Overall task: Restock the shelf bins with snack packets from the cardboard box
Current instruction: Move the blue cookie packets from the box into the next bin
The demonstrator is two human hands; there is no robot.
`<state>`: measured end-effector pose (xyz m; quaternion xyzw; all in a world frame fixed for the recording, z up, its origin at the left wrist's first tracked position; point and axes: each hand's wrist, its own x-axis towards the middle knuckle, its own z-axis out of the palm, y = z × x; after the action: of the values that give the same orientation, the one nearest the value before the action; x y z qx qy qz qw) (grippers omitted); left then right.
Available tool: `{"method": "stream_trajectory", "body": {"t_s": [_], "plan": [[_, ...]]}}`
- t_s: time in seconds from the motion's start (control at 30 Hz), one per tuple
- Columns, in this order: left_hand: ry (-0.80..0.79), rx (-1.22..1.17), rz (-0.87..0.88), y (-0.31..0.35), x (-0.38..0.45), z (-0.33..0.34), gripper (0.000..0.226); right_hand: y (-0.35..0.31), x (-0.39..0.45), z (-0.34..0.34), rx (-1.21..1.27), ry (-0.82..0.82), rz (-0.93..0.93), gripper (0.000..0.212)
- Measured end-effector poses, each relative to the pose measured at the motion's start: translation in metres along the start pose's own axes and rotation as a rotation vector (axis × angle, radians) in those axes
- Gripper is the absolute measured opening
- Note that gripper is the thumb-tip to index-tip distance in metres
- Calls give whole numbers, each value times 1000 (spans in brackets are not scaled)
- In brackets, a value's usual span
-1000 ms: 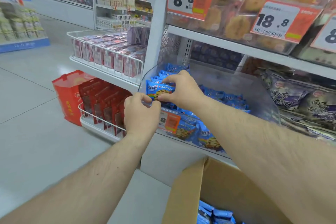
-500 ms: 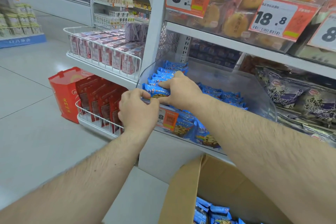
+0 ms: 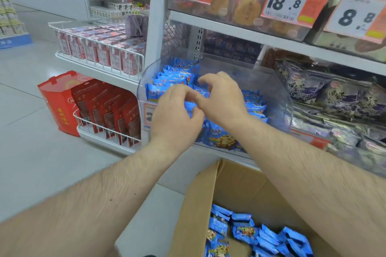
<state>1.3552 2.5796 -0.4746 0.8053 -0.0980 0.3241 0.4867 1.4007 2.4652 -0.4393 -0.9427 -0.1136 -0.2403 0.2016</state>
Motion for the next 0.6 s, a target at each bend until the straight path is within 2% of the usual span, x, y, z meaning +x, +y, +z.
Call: {"method": "stream_trajectory", "body": {"t_s": [0.07, 0.13, 0.23, 0.33, 0.43, 0.53, 0.6], "plan": [[-177, -104, -36, 13, -13, 9, 29, 15, -28, -7, 46, 227, -39, 14], [-345, -154, -29, 18, -28, 20, 23, 36, -61, -14, 71, 427, -89, 7], [-655, -115, 14, 16, -53, 39, 24, 67, -119, -18, 99, 480, -149, 8], [-973, 10, 33, 8, -75, 59, 21, 100, -168, -6, 141, 351, -43, 8], [-1237, 214, 63, 5, -90, 78, 28, 135, -206, 18, 201, 170, 294, 7], [-1397, 343, 75, 4, -98, 92, 31, 175, -243, 52, 216, -112, 643, 17], [-1453, 371, 27, 0, -101, 98, 30, 199, -270, 82, 150, -341, 771, 20]]}}
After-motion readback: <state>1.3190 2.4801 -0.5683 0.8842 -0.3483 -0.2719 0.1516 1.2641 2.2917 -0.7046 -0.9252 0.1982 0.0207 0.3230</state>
